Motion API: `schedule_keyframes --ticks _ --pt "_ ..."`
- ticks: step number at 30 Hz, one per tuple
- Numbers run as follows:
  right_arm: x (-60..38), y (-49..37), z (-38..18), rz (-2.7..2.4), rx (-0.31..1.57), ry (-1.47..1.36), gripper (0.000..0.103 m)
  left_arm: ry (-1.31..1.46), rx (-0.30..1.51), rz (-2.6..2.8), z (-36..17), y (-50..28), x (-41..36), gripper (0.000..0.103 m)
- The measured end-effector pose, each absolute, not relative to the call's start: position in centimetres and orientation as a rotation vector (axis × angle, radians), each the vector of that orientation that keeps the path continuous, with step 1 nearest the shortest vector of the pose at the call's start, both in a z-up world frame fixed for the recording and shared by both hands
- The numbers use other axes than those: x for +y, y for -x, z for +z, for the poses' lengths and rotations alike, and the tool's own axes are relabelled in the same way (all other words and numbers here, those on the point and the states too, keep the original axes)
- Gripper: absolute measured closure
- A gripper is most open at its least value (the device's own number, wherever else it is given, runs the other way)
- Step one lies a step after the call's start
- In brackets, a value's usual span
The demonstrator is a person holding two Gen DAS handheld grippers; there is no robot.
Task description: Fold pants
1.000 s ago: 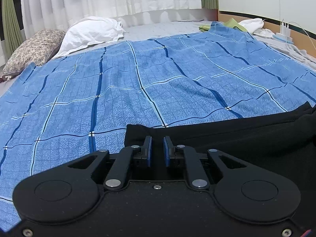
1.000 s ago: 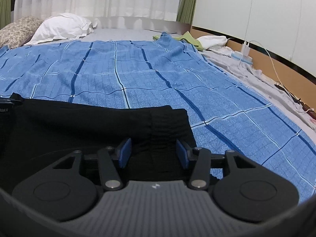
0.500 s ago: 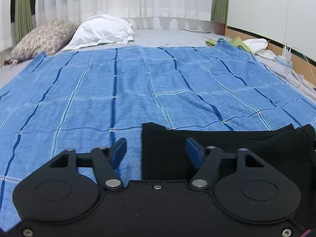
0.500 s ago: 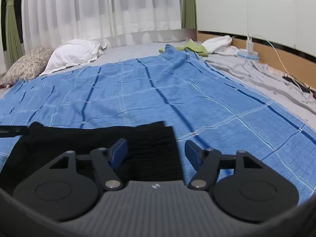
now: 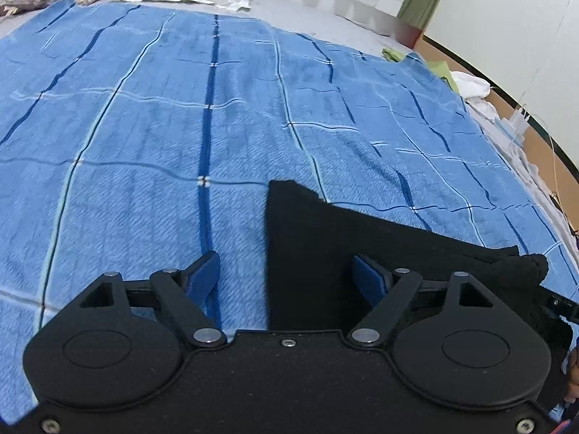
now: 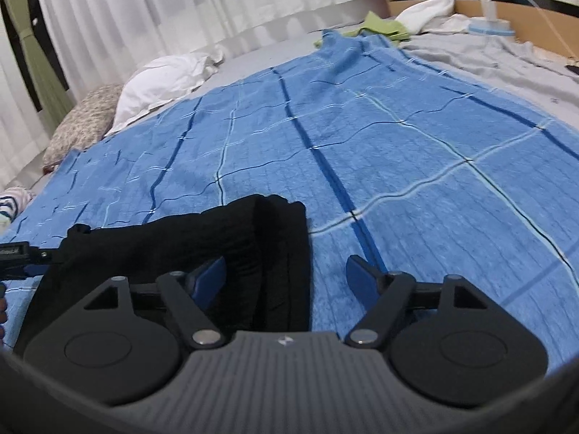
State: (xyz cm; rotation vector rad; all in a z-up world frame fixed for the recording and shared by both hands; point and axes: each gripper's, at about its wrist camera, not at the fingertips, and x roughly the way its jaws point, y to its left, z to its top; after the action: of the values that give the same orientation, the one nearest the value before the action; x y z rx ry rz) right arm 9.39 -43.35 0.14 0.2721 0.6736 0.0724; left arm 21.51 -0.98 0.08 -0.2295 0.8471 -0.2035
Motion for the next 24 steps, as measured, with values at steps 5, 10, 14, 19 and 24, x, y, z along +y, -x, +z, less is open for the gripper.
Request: schedule_keyframes --ticks 5,10,14,19,24 --pt "-43.3 -10.6 -0.1 0.137 0.675 -0.252 0.024 0.206 0.825 -0.204 -0.3 -22.6 -1.8 0.024" --pt "-43.7 -11.6 -0.5 0.187 0.670 -0.289 0.027 0.215 0.808 -0.170 -0.5 -23.2 -2.4 0.024" --pt "-44.2 -11.2 -0.4 0.275 0.684 -0.327 0.027 0.175 0.809 -0.158 -0.5 -23.2 -3.1 0.024" --pt "-45.0 -10.0 -0.3 0.356 0.719 -0.358 0.020 0.157 0.815 -0.146 -0.7 -23.5 -3.5 0.019" --pt "-43.2 -12.6 -0.8 0.309 0.719 -0.306 0.017 0.071 0.806 -0.097 -0.9 -23.8 -5.5 0.018"
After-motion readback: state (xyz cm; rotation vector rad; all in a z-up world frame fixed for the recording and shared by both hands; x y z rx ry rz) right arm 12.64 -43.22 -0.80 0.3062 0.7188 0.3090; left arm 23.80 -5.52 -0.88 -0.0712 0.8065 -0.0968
